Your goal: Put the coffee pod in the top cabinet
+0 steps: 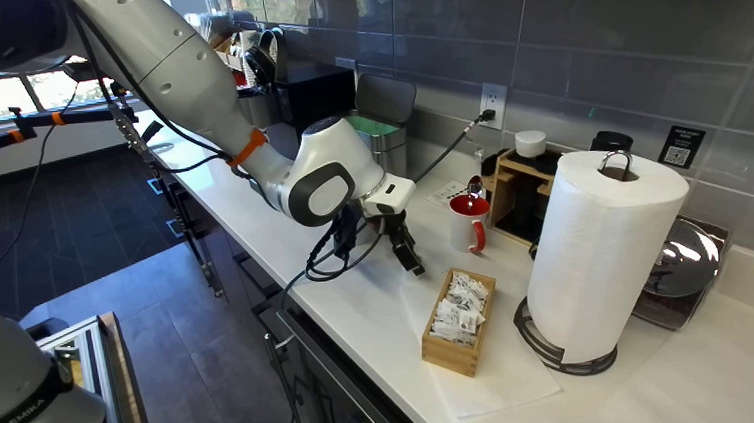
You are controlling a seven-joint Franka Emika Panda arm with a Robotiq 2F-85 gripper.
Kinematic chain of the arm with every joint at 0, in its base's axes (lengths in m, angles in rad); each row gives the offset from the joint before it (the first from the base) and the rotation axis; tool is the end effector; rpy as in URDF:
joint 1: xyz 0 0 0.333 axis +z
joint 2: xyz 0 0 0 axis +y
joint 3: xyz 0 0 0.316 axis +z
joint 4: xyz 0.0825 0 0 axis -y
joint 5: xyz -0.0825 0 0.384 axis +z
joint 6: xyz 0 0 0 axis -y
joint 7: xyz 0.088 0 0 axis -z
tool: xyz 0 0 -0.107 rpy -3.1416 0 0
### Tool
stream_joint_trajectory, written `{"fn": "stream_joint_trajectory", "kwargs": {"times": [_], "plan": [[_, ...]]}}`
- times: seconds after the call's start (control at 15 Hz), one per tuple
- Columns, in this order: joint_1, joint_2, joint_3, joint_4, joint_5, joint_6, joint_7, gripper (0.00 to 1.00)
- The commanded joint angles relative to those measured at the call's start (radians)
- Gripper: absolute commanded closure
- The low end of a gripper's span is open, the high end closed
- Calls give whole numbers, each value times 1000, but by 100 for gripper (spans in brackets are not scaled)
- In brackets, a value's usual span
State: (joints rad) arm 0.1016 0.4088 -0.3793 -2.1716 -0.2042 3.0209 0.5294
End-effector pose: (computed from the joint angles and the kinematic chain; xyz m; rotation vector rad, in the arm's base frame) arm 0.5841 -0.1435 0.2631 2.8003 -0.7842 0.7054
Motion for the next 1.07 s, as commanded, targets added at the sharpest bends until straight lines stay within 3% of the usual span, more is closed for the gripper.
{"fn": "stream_joint_trajectory", "kwargs": {"times": [0.0,0.27,0.33,0.53,0.73,0.8,1.0], "plan": [[5,3,-5,0,-14,-17,-13,11],[5,4,-5,-2,-16,-16,-18,29],[7,3,-7,-2,-17,-17,-18,47],[7,-1,-10,-4,-18,-20,-22,71],[-20,-18,6,-11,-7,-19,-48,72],[-18,-22,6,-15,47,-17,-105,72],[-138,-83,117,-33,126,-32,-249,72]]}}
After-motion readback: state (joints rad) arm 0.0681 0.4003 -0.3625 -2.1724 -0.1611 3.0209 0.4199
